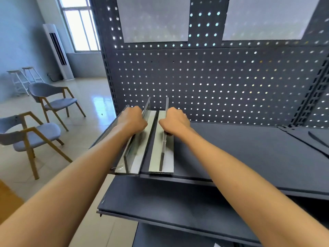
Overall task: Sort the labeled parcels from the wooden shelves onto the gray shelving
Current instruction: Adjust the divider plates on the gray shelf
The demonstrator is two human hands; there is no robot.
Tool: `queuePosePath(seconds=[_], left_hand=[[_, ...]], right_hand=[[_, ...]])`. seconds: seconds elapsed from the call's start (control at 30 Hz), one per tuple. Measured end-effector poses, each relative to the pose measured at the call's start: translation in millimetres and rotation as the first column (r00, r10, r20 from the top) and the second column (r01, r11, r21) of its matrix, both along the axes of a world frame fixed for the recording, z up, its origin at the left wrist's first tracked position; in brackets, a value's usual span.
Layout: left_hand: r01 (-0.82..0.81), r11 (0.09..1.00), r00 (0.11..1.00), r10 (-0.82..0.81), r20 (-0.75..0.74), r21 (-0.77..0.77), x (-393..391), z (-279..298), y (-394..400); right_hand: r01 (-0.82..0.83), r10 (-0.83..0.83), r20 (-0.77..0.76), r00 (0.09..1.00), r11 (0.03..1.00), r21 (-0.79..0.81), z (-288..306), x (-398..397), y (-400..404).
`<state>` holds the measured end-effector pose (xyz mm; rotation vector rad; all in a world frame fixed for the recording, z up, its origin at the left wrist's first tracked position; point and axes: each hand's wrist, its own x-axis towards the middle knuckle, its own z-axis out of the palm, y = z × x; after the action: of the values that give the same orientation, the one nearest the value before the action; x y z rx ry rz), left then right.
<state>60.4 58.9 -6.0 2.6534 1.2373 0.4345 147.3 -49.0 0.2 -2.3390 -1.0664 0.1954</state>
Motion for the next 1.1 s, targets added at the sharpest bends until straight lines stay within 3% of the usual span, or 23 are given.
queuePosePath(seconds=[0.6,1.1], left_hand=[[0.046,0.997,0.995,-0.051,0.082,0.057,71,14,-154],[0.069,0.997,0.996,-0.067,0.066,-0.037,91,-11,-161]], right_hand=[[0.022,-0.025,0.052,0.998,0.999,0.047,15,104,-190],[0.087,-0.091,0.038,0.995,0.992,0.091,-1,124,-220]])
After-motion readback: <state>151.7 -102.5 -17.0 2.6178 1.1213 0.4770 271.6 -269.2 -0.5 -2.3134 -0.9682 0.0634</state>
